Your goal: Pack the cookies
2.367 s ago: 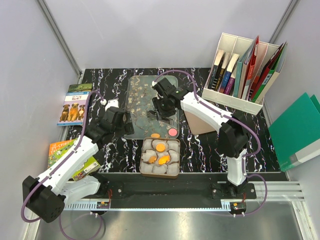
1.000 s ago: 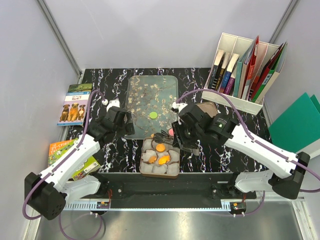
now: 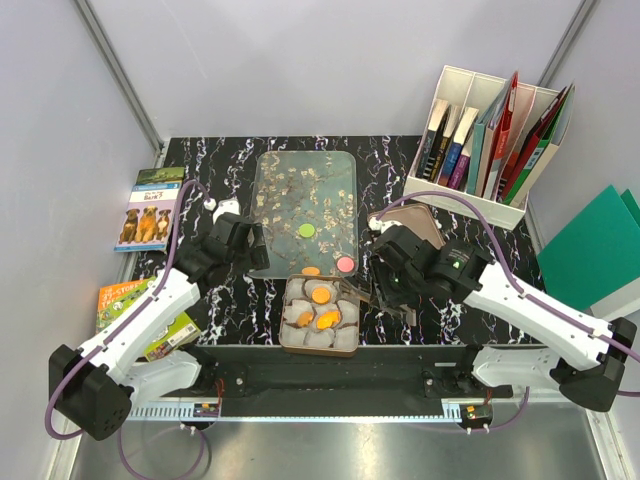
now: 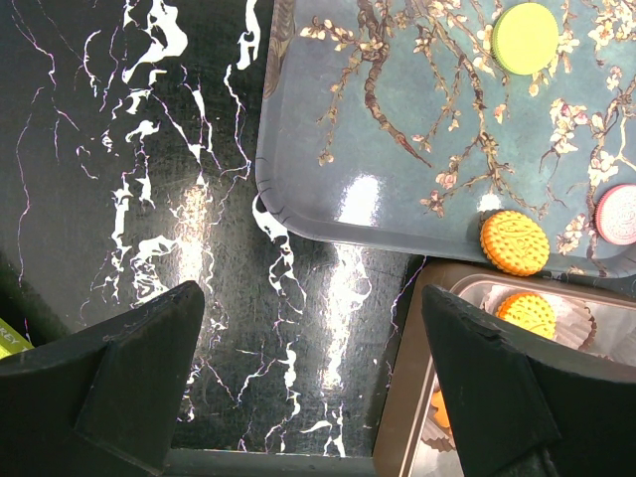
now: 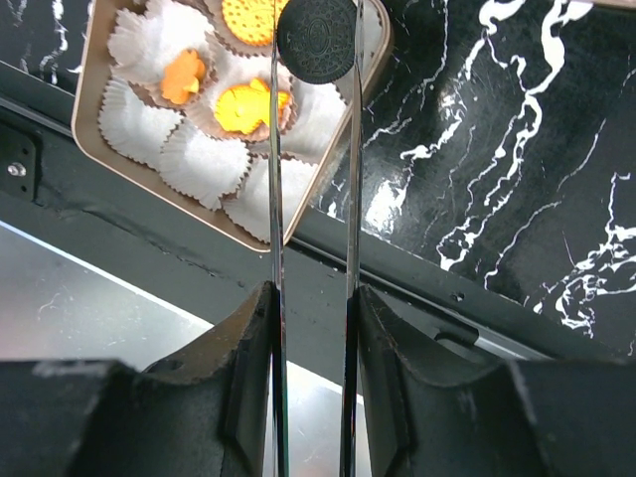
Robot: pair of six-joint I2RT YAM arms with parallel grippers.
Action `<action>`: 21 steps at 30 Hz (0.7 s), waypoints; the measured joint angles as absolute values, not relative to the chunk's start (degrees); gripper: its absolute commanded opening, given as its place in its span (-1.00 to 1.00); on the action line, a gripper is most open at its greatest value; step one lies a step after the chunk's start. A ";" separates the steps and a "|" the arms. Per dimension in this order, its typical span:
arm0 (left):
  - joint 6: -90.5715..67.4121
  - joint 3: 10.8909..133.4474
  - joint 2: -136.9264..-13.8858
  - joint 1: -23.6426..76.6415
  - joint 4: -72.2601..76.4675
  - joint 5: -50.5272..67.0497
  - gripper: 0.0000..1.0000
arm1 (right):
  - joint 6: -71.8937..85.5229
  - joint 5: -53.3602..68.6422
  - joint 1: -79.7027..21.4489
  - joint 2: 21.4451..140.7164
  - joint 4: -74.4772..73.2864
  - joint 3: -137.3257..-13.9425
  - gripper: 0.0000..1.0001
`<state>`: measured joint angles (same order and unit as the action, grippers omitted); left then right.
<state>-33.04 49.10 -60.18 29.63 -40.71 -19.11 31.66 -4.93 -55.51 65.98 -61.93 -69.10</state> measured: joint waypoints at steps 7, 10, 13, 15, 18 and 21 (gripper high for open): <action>-33.04 49.10 -60.18 29.63 -40.71 -19.11 0.88 | 32.05 -4.93 -55.51 65.69 -62.65 -68.62 -0.07; -33.04 49.10 -60.18 29.63 -40.71 -19.11 0.88 | 32.05 -4.95 -55.51 65.69 -62.67 -68.62 -0.05; -33.04 49.08 -60.18 29.63 -40.71 -19.11 0.88 | 32.05 -4.95 -55.51 65.69 -62.65 -68.62 -0.05; -33.04 49.08 -60.18 29.63 -40.71 -19.11 0.88 | 32.03 -4.93 -55.51 65.69 -62.65 -68.62 -0.05; -33.04 49.10 -60.18 29.63 -40.71 -19.11 0.88 | 32.03 -4.91 -55.51 65.69 -62.63 -68.62 -0.07; -33.06 49.10 -60.18 29.63 -40.71 -19.11 0.88 | 32.03 -4.86 -55.51 65.76 -62.59 -68.64 -0.09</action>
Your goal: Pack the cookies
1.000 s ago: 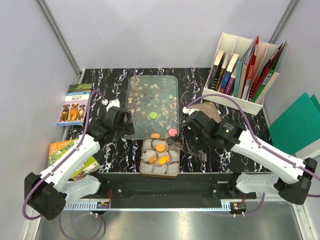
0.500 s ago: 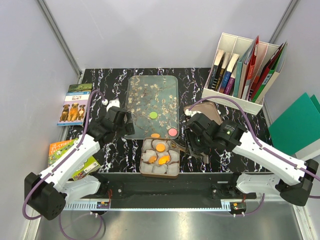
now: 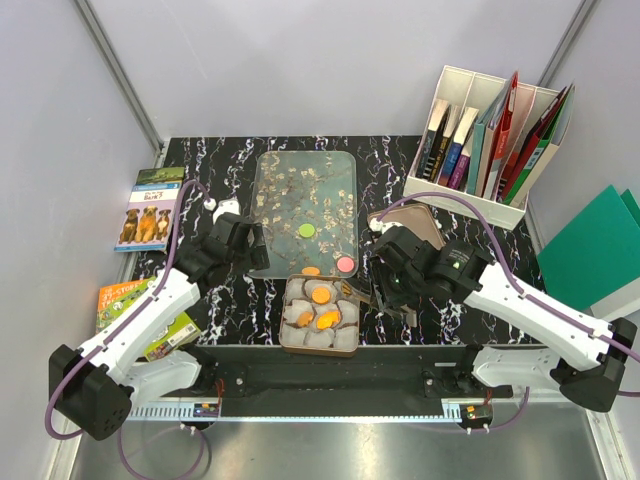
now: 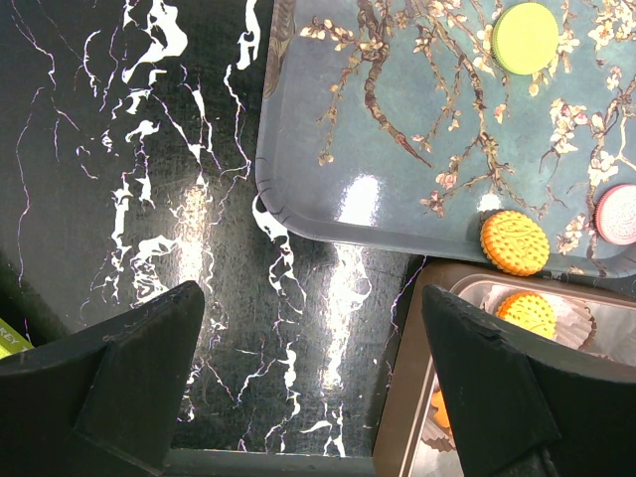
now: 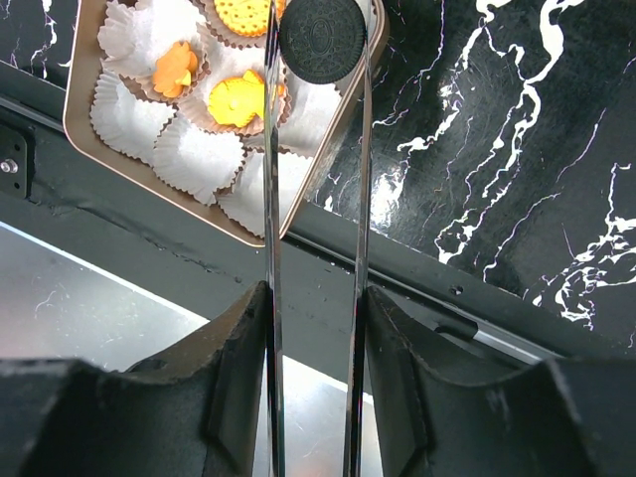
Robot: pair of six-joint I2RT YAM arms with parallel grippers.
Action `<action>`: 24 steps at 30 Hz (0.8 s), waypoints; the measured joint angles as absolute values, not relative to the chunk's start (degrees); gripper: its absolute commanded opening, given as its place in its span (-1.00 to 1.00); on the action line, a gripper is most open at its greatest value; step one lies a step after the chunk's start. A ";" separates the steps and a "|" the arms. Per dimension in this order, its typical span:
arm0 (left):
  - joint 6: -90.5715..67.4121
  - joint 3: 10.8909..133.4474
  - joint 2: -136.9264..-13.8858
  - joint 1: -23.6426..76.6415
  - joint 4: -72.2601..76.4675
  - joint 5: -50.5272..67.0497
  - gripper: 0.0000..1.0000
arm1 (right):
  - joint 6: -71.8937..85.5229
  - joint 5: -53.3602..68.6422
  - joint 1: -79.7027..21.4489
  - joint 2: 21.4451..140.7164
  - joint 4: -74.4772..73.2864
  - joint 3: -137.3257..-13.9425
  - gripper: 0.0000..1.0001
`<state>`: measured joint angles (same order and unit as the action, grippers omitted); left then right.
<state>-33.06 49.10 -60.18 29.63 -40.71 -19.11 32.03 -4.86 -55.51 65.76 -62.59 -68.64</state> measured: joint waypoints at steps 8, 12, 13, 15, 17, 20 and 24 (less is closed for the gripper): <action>-33.04 49.10 -60.18 29.63 -40.71 -19.11 0.88 | 32.03 -4.38 -55.51 66.46 -62.15 -68.88 -0.06; -33.04 49.10 -60.18 29.63 -40.71 -19.11 0.88 | 32.05 -4.21 -55.55 66.61 -62.08 -68.88 0.09; -33.04 49.10 -60.18 29.63 -40.71 -19.11 0.88 | 32.12 -4.05 -55.55 66.61 -62.04 -68.88 0.10; -33.04 49.10 -60.18 29.63 -40.71 -19.11 0.88 | 32.23 -3.97 -55.57 66.61 -61.95 -68.88 0.13; -33.04 49.10 -60.18 29.63 -40.71 -19.11 0.88 | 32.29 -3.97 -55.57 66.61 -61.95 -68.88 0.14; -33.04 49.10 -60.18 29.63 -40.71 -19.11 0.88 | 32.42 -3.97 -55.57 66.61 -61.95 -68.88 0.14; -33.04 49.10 -60.18 29.63 -40.71 -19.11 0.88 | 32.47 -4.01 -55.57 66.61 -62.00 -69.08 0.13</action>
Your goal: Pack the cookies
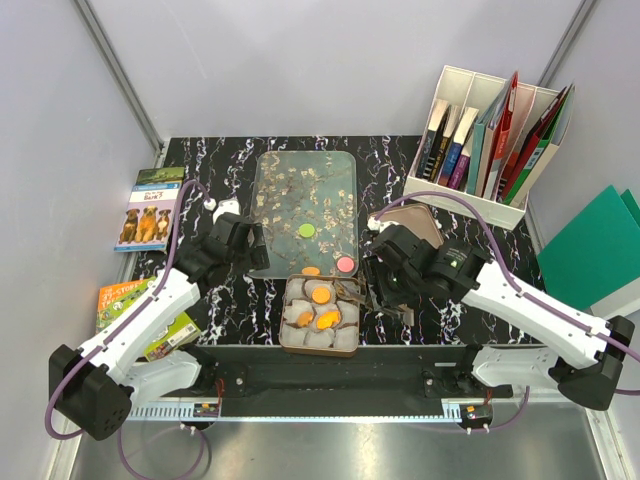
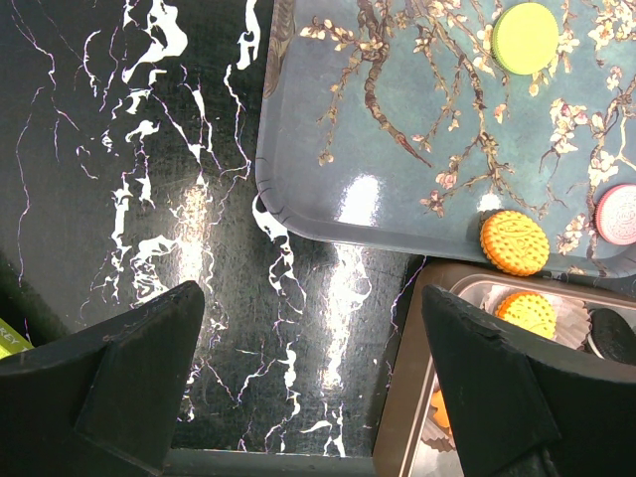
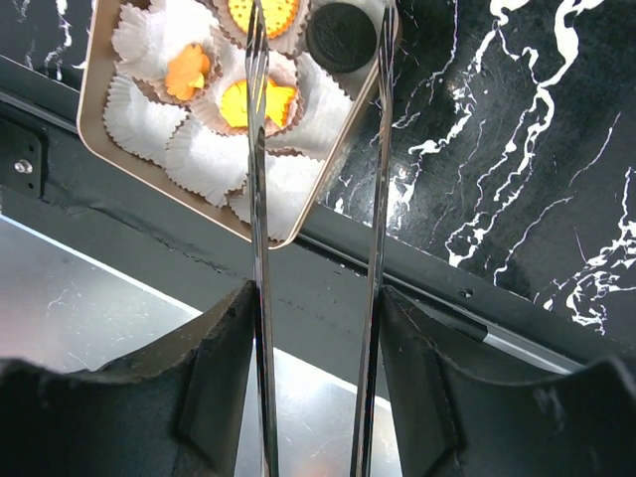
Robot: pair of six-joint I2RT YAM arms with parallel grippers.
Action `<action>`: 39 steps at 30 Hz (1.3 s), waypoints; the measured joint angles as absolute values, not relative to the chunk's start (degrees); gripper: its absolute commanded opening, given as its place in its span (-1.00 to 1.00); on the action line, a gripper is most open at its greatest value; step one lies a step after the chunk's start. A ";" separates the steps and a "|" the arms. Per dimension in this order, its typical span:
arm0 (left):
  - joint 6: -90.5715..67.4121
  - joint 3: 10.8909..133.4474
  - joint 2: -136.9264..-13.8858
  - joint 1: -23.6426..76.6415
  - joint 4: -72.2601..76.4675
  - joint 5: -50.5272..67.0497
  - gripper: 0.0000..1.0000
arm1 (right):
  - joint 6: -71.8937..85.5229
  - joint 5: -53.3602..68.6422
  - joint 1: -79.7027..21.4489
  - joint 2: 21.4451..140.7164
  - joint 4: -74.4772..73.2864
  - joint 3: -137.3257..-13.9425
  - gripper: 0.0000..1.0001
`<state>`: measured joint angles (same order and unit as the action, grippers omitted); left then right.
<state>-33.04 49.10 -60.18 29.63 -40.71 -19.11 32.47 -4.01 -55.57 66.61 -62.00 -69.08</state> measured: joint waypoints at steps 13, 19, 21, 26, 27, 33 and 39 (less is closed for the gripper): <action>-33.06 49.10 -60.18 29.63 -40.71 -19.09 0.88 | 28.91 -8.54 -55.57 73.14 -59.64 -81.89 -0.04; -33.06 49.10 -60.10 29.63 -40.71 -19.11 0.88 | 25.43 -7.68 -49.80 79.48 -55.57 -85.06 -0.41; -33.06 49.08 -60.07 29.63 -40.71 -19.09 0.88 | 24.38 -7.18 -45.95 80.64 -54.19 -85.06 -0.74; -33.04 49.10 -60.07 29.63 -40.71 -19.07 0.88 | 23.00 -6.96 -37.19 83.40 -50.63 -85.14 -1.00; -33.04 49.10 -60.07 29.63 -40.71 -19.07 0.88 | 22.92 -7.05 -36.27 84.07 -50.06 -85.14 -1.00; -33.04 49.08 -59.81 29.63 -40.73 -18.83 0.88 | 23.33 -8.12 -30.55 87.44 -45.28 -82.37 -1.00; -33.04 49.08 -59.57 29.63 -40.66 -18.22 0.88 | 25.82 -8.84 -23.38 92.12 -40.34 -74.11 -1.00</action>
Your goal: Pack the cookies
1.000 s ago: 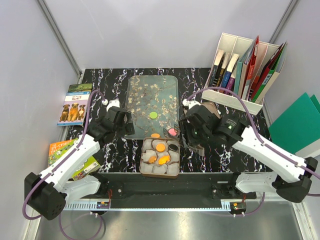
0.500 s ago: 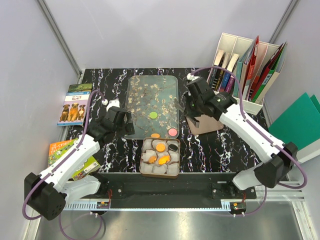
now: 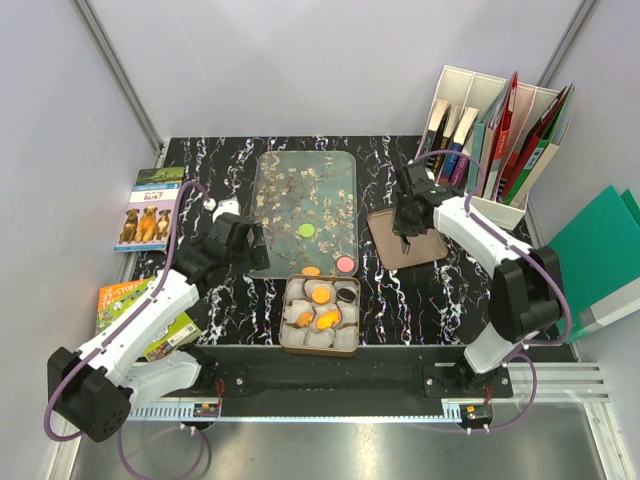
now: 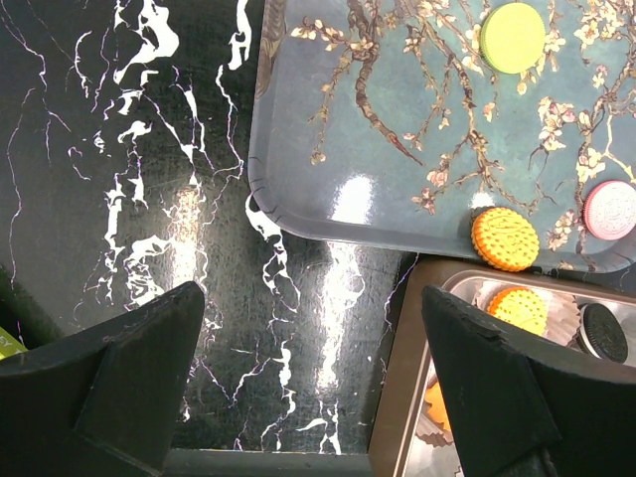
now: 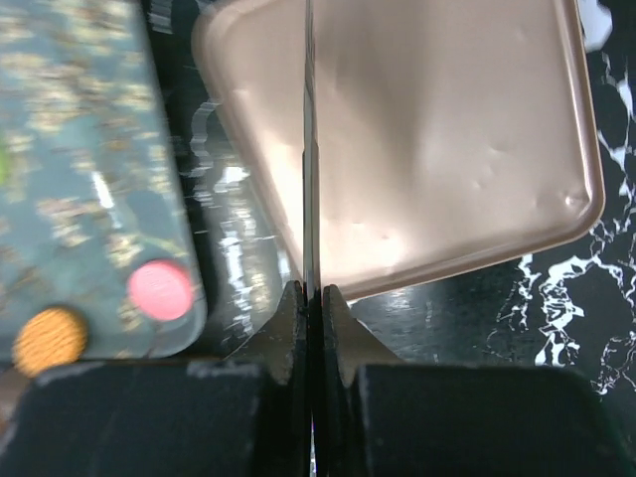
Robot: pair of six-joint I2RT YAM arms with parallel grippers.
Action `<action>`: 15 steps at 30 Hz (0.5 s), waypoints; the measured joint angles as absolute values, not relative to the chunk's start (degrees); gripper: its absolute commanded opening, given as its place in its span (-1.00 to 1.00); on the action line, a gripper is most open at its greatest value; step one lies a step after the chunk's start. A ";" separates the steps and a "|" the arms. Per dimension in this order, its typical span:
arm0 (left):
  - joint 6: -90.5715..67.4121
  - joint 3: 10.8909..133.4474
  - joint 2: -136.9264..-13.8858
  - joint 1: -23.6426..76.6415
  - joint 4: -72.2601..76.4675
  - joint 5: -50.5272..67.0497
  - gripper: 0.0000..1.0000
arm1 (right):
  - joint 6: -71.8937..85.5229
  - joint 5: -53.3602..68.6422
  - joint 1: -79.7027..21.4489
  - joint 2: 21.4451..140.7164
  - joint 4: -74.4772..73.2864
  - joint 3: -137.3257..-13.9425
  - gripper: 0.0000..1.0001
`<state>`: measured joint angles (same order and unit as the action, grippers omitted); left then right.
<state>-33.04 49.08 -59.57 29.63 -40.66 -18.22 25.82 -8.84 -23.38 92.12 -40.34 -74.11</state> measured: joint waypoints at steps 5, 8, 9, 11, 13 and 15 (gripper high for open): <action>-33.01 49.08 -59.48 29.63 -40.69 -18.04 0.88 | 27.51 -9.52 -21.34 95.57 -35.99 -71.50 -1.00; -33.04 49.08 -59.18 29.63 -40.66 -18.04 0.88 | 28.18 -9.93 -20.88 95.35 -34.74 -70.96 -1.00; -33.04 49.10 -59.11 29.63 -40.66 -18.04 0.88 | 28.32 -10.02 -20.62 95.18 -34.50 -70.65 -1.00; -33.04 49.08 -59.02 29.63 -40.66 -18.04 0.88 | 28.42 -10.46 -20.08 94.13 -34.24 -69.63 -1.00; -33.01 49.08 -59.02 29.63 -40.66 -18.04 0.88 | 28.49 -11.31 -19.62 92.20 -34.30 -68.34 -1.00; -33.01 49.08 -59.02 29.63 -40.66 -18.00 0.88 | 28.49 -12.82 -19.00 89.47 -34.41 -67.09 -1.00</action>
